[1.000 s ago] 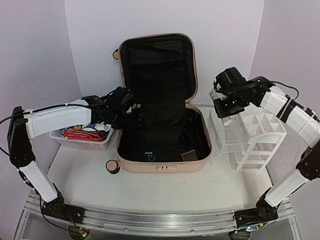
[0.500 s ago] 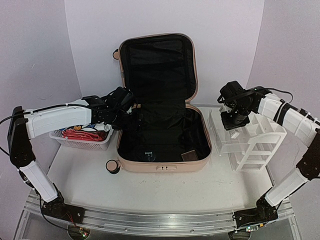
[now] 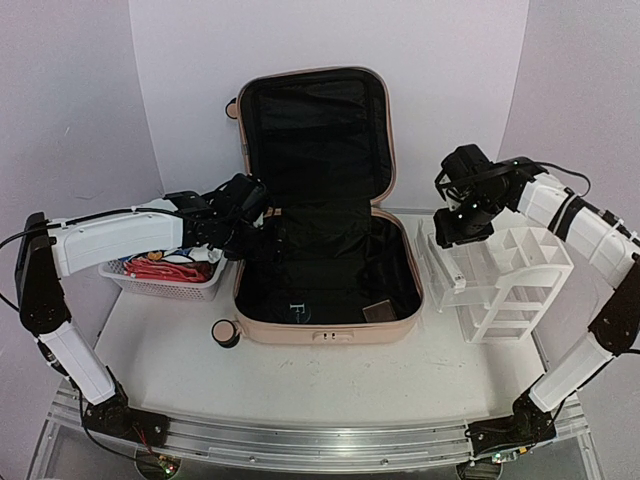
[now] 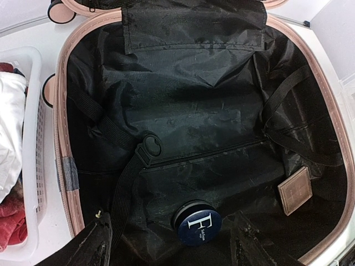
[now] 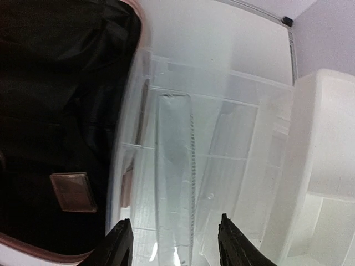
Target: Open, take out, and arrange the luggage
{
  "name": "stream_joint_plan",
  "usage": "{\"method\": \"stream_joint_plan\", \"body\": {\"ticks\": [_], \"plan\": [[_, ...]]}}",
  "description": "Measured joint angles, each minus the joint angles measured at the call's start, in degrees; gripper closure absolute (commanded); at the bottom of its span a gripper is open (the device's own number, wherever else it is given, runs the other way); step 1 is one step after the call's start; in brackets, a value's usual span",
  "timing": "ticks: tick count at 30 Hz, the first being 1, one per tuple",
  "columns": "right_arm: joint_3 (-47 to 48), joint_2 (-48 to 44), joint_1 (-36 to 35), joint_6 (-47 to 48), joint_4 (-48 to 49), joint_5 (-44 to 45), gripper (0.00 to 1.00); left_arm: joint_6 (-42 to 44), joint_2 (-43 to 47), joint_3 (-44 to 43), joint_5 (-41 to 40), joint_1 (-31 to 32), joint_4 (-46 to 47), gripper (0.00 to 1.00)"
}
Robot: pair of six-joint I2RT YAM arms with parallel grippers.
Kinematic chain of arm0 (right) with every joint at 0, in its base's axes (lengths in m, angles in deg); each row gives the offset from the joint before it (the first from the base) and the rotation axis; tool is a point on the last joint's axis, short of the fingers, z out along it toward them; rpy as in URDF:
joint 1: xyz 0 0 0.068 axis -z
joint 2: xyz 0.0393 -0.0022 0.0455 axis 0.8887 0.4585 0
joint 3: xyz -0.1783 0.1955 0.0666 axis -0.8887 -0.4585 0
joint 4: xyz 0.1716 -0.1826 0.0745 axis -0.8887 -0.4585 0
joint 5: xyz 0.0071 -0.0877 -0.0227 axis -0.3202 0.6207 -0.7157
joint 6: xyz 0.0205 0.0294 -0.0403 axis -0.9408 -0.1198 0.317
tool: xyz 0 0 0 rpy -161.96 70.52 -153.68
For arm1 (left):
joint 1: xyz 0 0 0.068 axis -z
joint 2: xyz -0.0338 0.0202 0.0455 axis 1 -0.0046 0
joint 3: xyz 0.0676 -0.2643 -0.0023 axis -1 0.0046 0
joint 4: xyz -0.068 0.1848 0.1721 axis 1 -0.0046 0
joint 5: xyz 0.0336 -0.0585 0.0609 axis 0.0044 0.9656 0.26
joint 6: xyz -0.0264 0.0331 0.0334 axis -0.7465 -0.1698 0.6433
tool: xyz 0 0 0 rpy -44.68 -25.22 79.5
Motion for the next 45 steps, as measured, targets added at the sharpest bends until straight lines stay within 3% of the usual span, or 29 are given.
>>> {"method": "stream_joint_plan", "body": {"ticks": [8,16,30,35,38,45], "plan": [[8.8,1.5,-3.5,5.6,-2.2,-14.1,0.47,2.9,1.4,1.1,1.5,0.0,-0.9,0.25],[11.2,10.5,-9.1,13.2,-2.9,-22.5,0.42,5.8,5.9,5.5,3.1,0.0,-1.4,0.23],[9.6,20.8,-9.0,18.9,5.1,-26.0,0.38,8.3,2.4,1.9,-0.7,-0.9,-1.3,0.20],[9.3,23.3,-9.1,17.2,9.1,-29.4,0.34,4.3,2.2,0.6,3.6,-1.9,-2.0,0.20],[7.6,23.3,-9.9,16.3,10.1,-29.2,0.23,0.9,2.3,0.1,7.1,-2.6,-4.0,0.20],[7.8,25.8,-12.4,13.5,9.5,-28.9,0.20,-2.3,2.3,-1.4,14.1,-4.9,-12.0,0.21]]}}
